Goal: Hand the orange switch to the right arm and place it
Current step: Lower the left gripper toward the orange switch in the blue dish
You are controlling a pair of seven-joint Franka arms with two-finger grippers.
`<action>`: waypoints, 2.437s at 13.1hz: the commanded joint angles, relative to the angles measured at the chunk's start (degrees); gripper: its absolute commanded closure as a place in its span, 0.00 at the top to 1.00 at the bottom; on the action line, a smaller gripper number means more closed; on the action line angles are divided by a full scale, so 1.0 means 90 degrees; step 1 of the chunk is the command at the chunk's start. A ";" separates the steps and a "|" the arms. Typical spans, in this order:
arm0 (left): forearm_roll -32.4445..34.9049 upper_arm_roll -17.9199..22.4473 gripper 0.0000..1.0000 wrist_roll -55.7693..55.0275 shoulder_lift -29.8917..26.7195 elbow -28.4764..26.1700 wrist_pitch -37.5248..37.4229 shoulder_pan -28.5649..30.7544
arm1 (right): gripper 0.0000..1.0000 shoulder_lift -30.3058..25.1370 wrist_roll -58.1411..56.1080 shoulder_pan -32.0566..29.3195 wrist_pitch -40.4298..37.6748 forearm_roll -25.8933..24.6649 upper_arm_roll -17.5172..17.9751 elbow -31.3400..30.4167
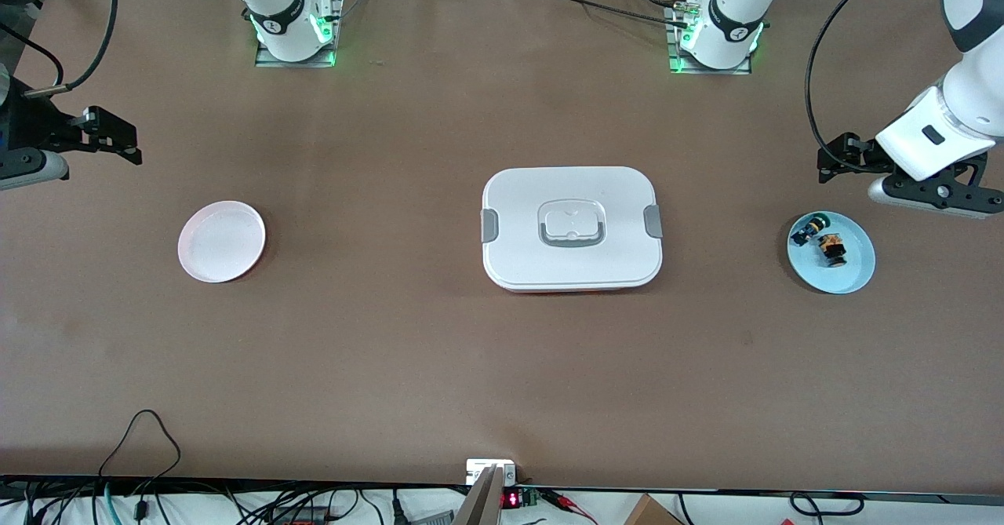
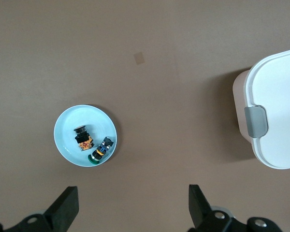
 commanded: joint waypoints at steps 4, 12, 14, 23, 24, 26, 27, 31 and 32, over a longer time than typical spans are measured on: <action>-0.0156 0.0031 1.00 0.0000 0.0149 0.0332 -0.0163 -0.0058 | 1.00 -0.0053 -0.0074 0.0036 -0.0044 -0.0092 -0.0017 0.0042; -0.0360 0.0031 1.00 -0.0029 0.0316 0.0538 -0.0192 -0.0067 | 1.00 -0.0033 -0.0084 -0.0023 -0.0054 -0.0093 -0.0057 0.0042; -0.0380 0.0041 1.00 -0.0020 0.0462 0.0538 -0.0425 0.0040 | 1.00 -0.0023 -0.0094 -0.0042 -0.0054 -0.0112 -0.0066 0.0032; -0.0264 0.0119 1.00 0.0058 0.1642 0.0401 -0.0293 0.0830 | 1.00 -0.0014 -0.0094 -0.0042 -0.0014 -0.0132 -0.0066 0.0032; -0.0254 0.0119 1.00 0.0068 0.1798 0.0314 -0.0029 0.1015 | 1.00 -0.0014 -0.0094 -0.0042 -0.0005 -0.0132 -0.0066 0.0032; -0.0234 0.0129 1.00 0.0078 0.2004 0.0129 0.0353 0.1153 | 1.00 -0.0014 -0.0094 -0.0052 -0.0014 -0.0132 -0.0076 0.0032; -0.0215 0.0119 1.00 0.0078 0.2082 0.0070 0.0616 0.1260 | 1.00 -0.0014 -0.0094 -0.0052 -0.0014 -0.0132 -0.0076 0.0032; -0.0215 0.0119 1.00 0.0553 0.2512 -0.0096 0.1280 0.1542 | 1.00 -0.0014 -0.0094 -0.0072 -0.0014 -0.0132 -0.0076 0.0032; -0.0215 0.0119 1.00 0.0740 0.2580 -0.0184 0.1563 0.1679 | 1.00 -0.0004 -0.0094 -0.0072 -0.0014 -0.0132 -0.0076 0.0032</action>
